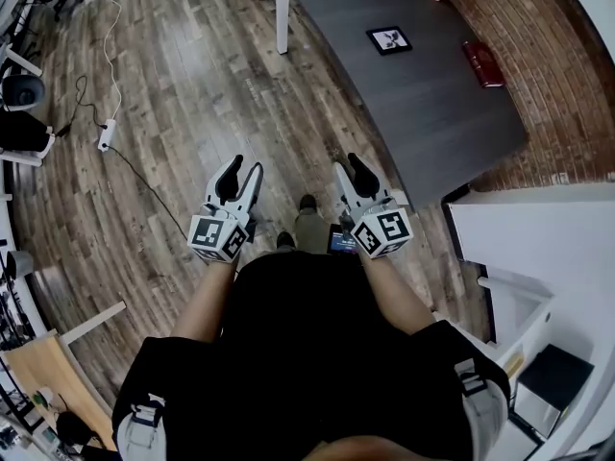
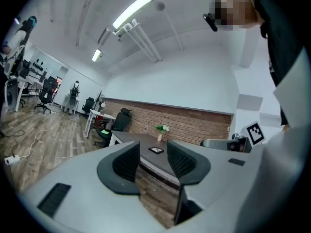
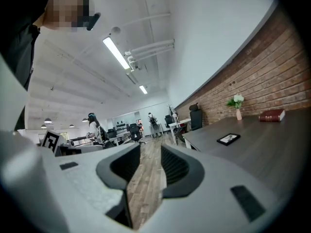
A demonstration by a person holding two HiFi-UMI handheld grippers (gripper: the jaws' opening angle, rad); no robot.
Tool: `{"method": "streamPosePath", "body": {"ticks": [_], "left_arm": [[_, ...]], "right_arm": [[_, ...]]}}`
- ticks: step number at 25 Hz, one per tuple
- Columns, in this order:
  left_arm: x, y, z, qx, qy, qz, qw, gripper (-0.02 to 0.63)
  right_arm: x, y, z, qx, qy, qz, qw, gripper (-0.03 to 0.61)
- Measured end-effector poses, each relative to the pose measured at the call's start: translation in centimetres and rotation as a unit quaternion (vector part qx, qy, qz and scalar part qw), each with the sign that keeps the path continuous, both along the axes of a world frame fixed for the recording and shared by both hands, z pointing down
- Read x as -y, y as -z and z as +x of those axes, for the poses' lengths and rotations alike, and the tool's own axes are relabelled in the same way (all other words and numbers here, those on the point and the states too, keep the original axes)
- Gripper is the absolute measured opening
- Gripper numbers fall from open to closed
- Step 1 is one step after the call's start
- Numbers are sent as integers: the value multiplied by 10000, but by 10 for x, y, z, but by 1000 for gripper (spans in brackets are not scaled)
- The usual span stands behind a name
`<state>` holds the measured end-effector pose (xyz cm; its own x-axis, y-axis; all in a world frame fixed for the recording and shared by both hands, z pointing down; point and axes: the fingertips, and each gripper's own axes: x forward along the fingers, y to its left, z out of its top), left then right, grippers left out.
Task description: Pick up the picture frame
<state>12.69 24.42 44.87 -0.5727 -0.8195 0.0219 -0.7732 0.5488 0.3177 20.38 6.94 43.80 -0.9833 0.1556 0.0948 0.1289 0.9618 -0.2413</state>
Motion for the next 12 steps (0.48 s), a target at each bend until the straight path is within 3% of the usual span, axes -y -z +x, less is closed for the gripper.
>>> {"method": "streamPosePath", "body": {"ticks": [8, 12], "left_arm": [[53, -2, -83, 34, -72, -65, 9999, 156], [85, 9, -144, 93, -71, -152, 9998, 156]], "right_arm": [[47, -11, -89, 106, 70, -186, 9997, 137], [75, -6, -157, 185, 190, -204, 9994, 137]]}}
